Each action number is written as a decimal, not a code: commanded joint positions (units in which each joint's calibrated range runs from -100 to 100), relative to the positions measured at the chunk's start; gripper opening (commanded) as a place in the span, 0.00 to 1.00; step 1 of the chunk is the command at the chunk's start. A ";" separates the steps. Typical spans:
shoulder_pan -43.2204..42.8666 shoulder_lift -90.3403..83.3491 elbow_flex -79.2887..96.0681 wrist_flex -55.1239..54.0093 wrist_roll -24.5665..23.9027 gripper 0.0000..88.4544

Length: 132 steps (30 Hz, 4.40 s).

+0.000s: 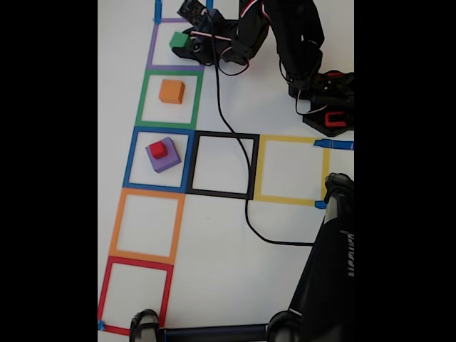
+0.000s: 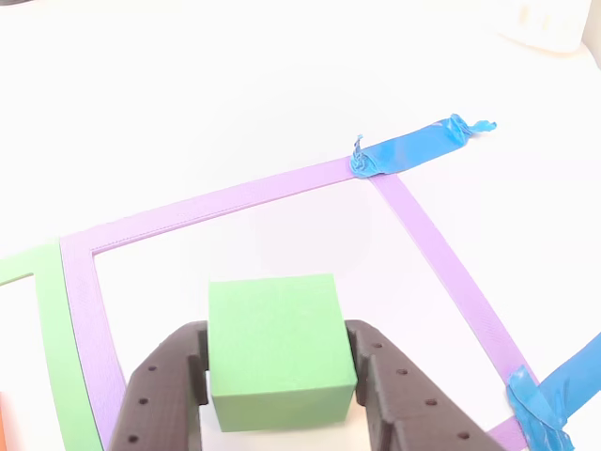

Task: Tower of hanoi

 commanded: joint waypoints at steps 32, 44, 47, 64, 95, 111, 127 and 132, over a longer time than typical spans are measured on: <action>0.76 -33.95 -4.77 39.35 0.36 0.02; -3.17 -65.36 -17.32 95.06 0.36 0.01; -7.58 -68.35 -26.23 106.23 0.36 0.01; -35.38 -70.77 -63.04 138.86 0.36 0.01; -49.19 -73.27 5.87 63.88 0.36 0.30; -50.34 -54.38 23.87 25.50 0.36 0.32; -52.83 -19.34 14.87 -4.37 0.36 0.32; -53.89 -12.15 10.59 -8.02 0.36 0.32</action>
